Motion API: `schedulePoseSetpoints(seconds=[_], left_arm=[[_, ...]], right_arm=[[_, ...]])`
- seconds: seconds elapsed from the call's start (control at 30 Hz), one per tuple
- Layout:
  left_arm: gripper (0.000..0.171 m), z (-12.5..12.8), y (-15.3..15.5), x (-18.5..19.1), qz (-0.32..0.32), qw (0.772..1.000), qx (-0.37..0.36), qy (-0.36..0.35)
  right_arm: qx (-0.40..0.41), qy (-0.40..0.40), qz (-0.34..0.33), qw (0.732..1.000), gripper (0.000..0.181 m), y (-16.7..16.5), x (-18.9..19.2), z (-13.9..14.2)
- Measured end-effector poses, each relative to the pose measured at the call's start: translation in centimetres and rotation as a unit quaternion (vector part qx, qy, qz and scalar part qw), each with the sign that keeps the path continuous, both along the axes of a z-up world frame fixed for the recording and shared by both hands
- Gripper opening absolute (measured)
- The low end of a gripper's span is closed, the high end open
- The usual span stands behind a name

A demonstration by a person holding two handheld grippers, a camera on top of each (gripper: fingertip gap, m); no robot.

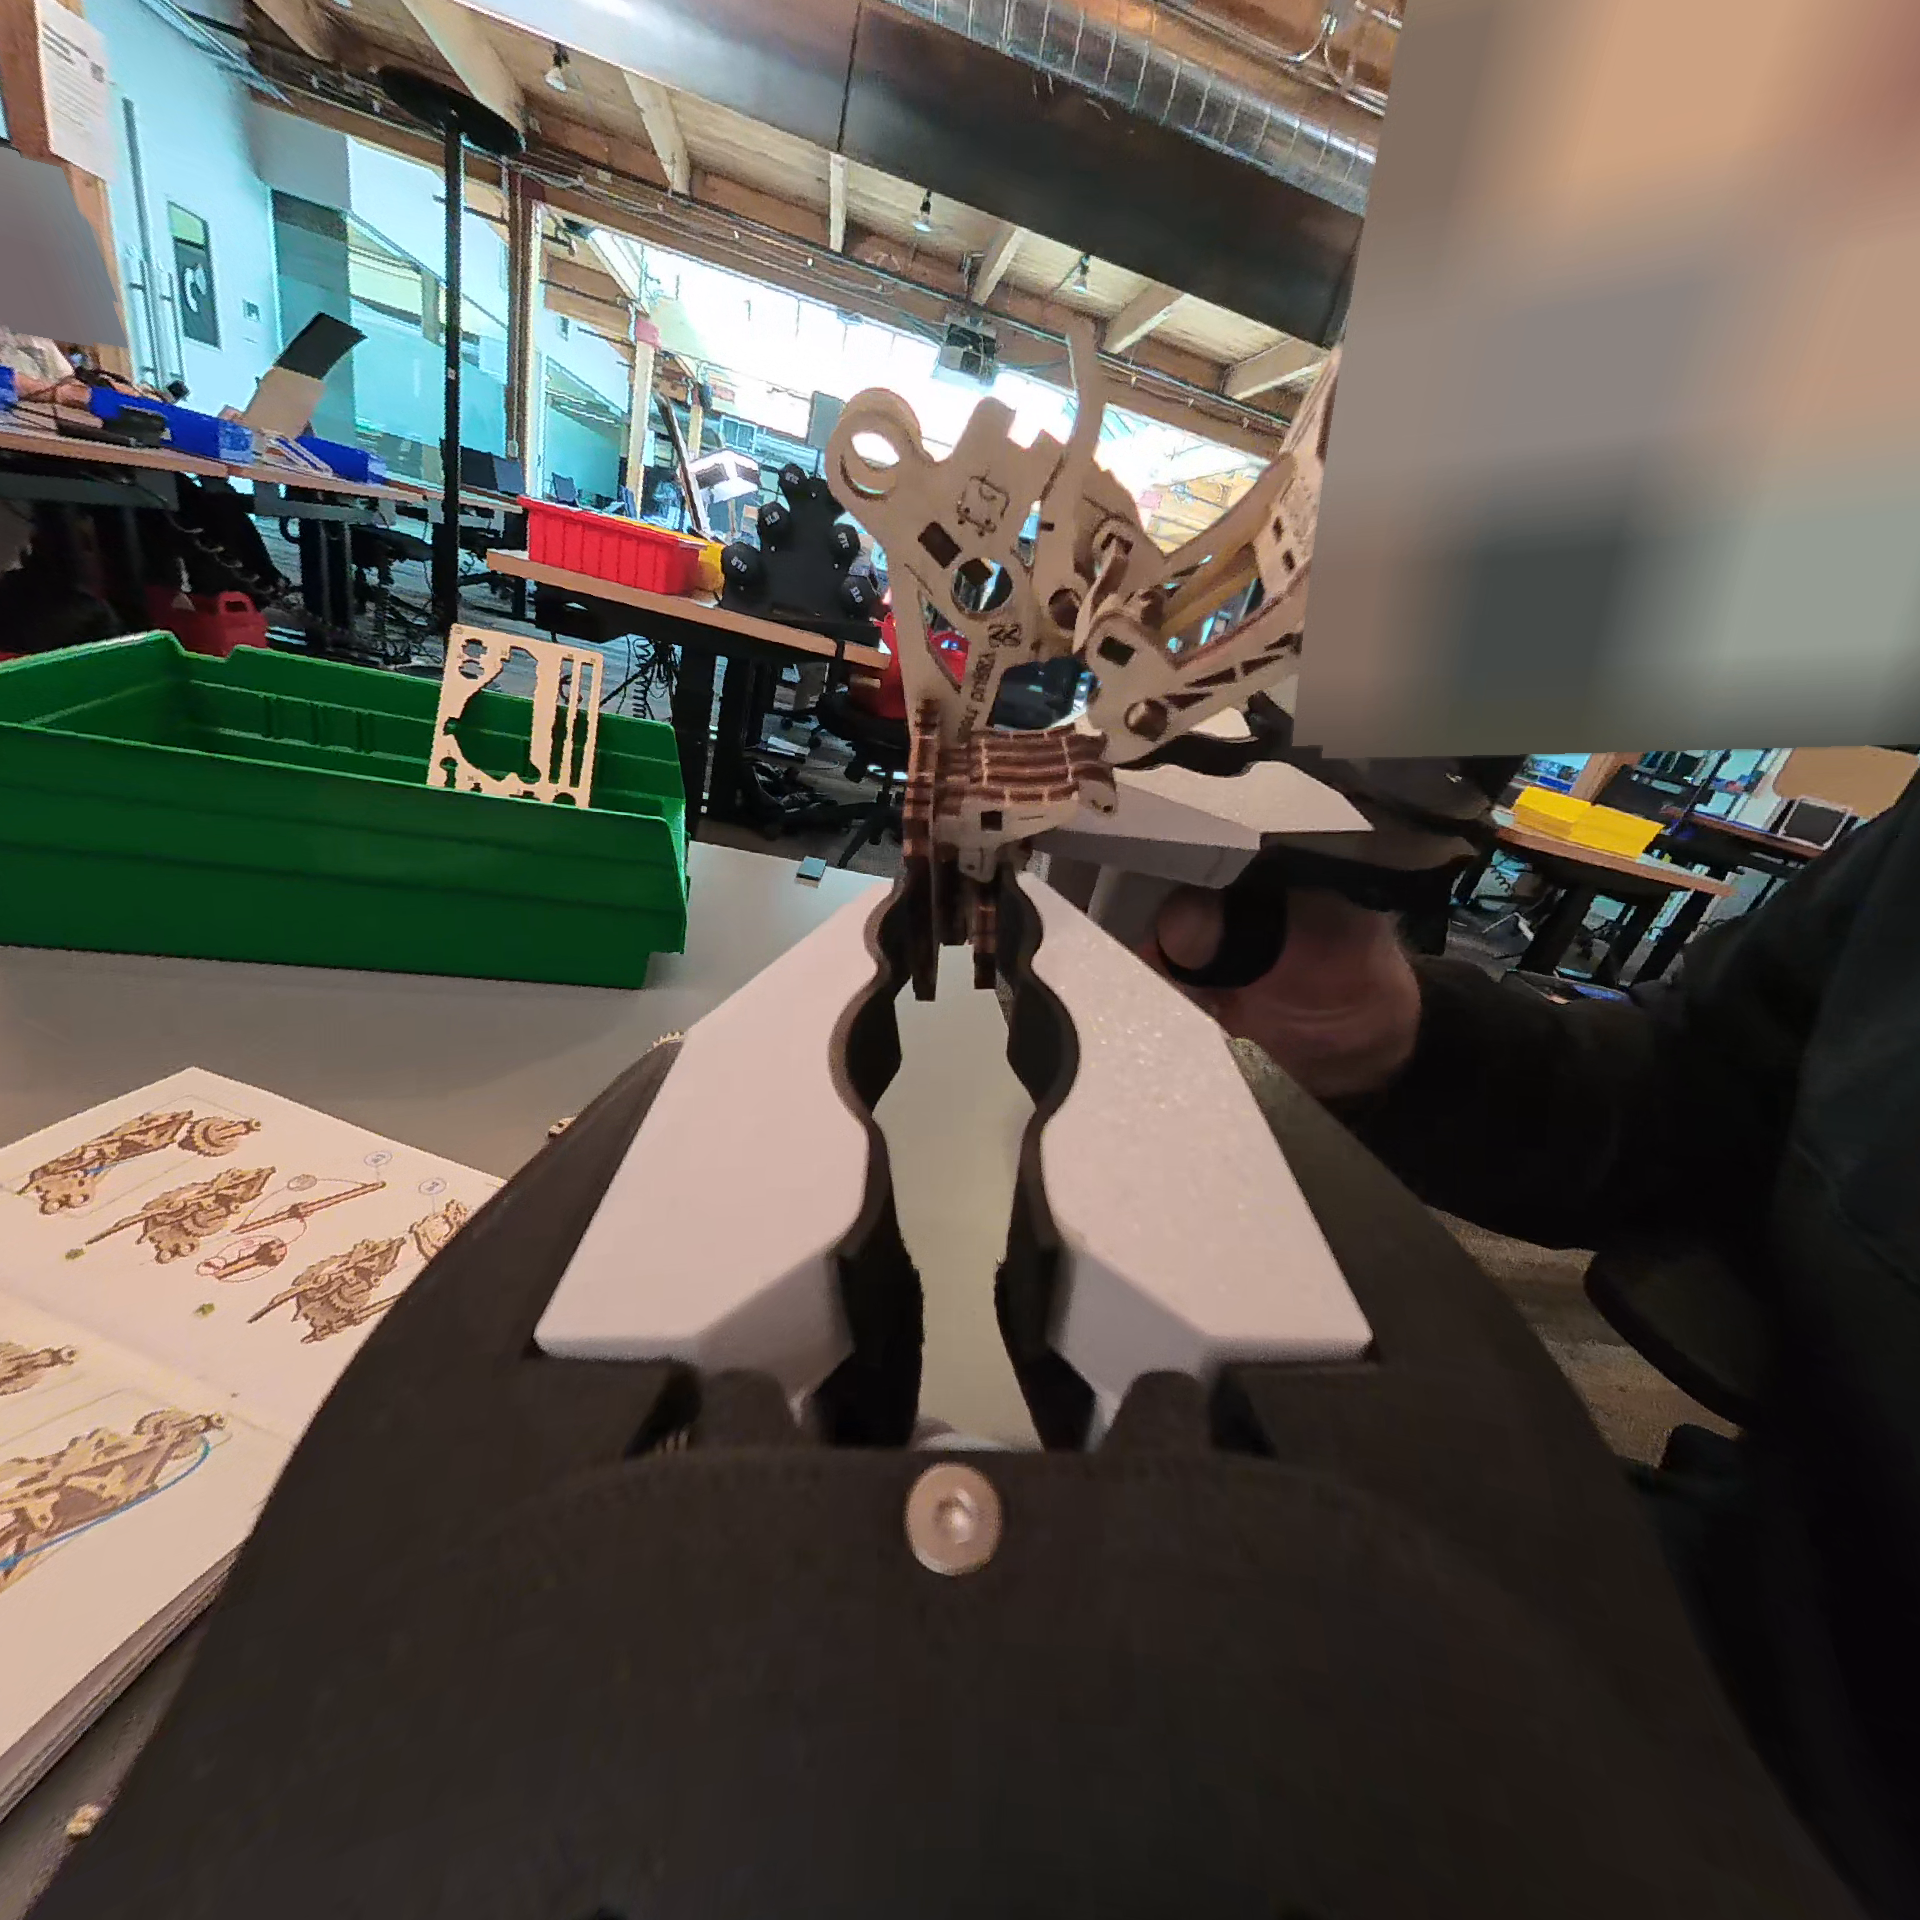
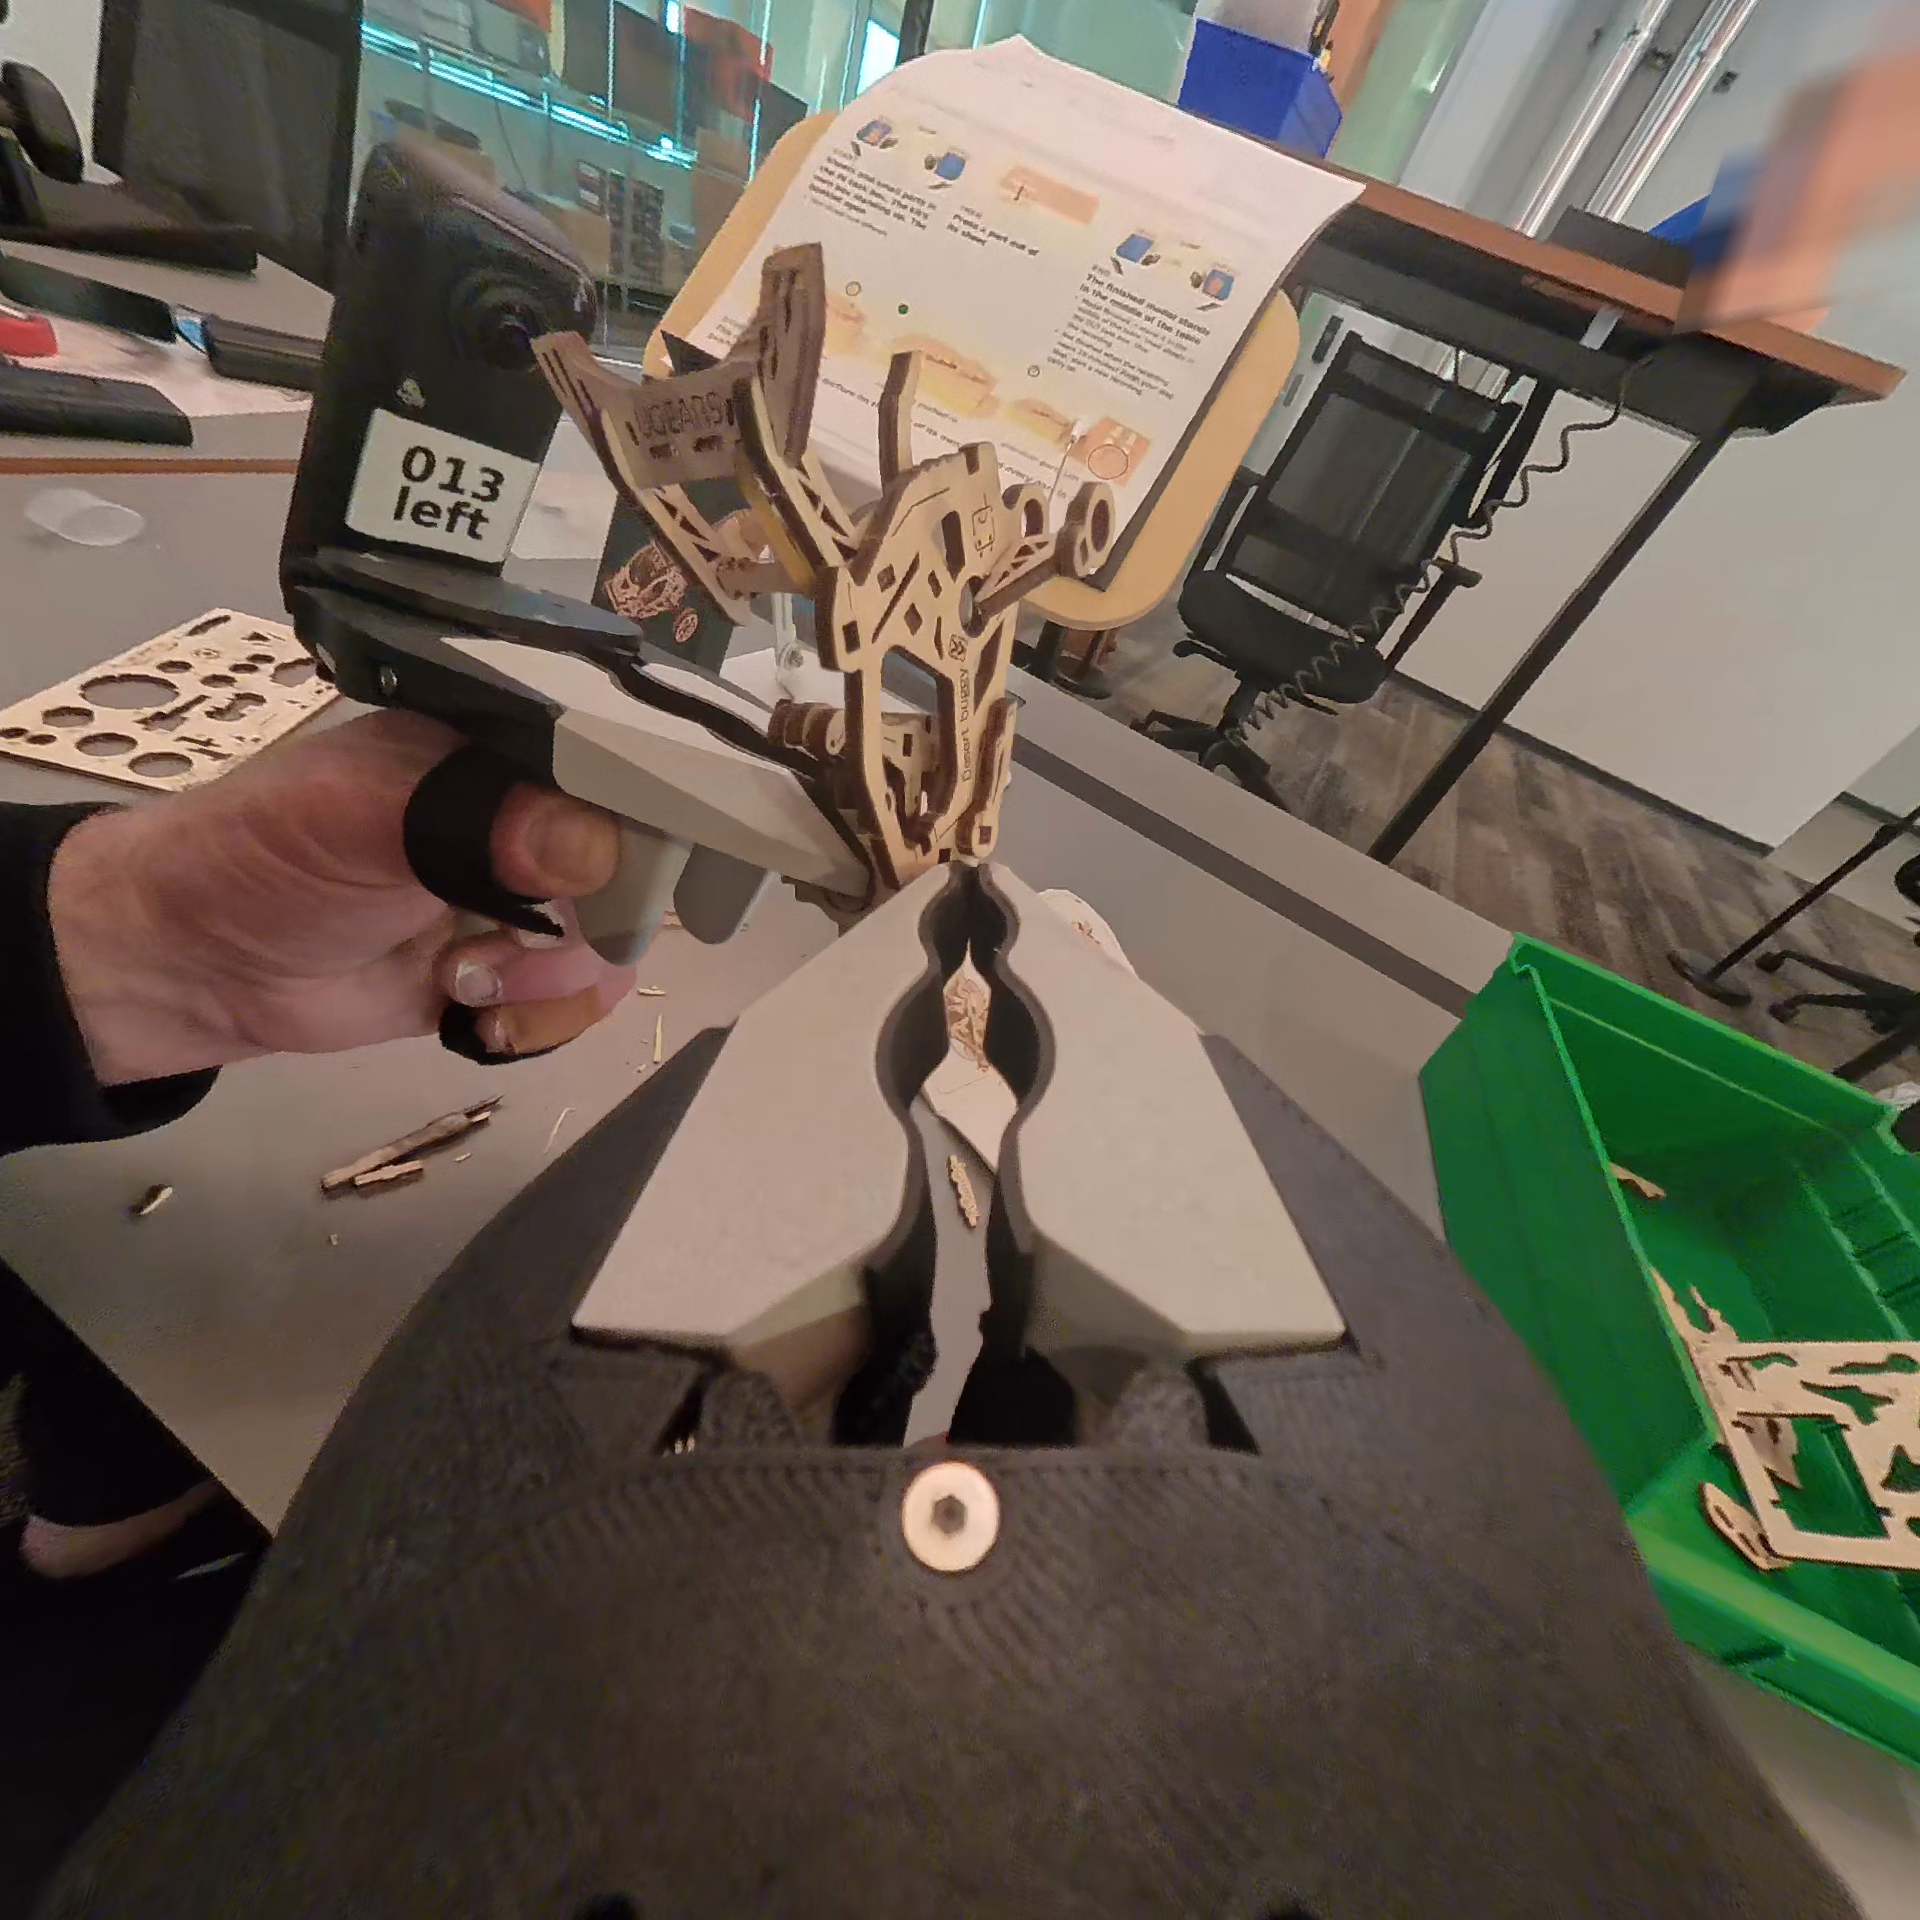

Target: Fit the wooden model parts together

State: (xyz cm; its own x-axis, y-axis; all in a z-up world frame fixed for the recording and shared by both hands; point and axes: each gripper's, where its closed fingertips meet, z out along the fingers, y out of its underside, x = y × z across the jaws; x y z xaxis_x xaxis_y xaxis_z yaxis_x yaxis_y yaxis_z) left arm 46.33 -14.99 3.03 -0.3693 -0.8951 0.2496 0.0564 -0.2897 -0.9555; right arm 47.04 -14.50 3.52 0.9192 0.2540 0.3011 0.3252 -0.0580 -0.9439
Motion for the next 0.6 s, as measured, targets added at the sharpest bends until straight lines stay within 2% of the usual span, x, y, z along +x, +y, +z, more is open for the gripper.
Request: schedulePoseSetpoints(seconds=[0.33, 0.53, 0.6], left_arm=[[0.013, -0.43, 0.26, 0.08, 0.017, 1.0, 0.017, 0.016], [0.013, -0.34, 0.49, 0.0, 0.02, 1.0, 0.017, 0.009], [0.013, -0.14, 0.83, -0.05, 0.013, 1.0, 0.004, 0.007]], right_arm=[[-0.015, -0.038, -0.019, 0.999, 0.0, 0.32, -0.11, -0.37], [-0.011, -0.022, -0.015, 1.0, 0.0, 0.57, -0.14, -0.22], [-0.005, 0.019, -0.017, 1.0, 0.0, 0.78, -0.1, 0.06]])
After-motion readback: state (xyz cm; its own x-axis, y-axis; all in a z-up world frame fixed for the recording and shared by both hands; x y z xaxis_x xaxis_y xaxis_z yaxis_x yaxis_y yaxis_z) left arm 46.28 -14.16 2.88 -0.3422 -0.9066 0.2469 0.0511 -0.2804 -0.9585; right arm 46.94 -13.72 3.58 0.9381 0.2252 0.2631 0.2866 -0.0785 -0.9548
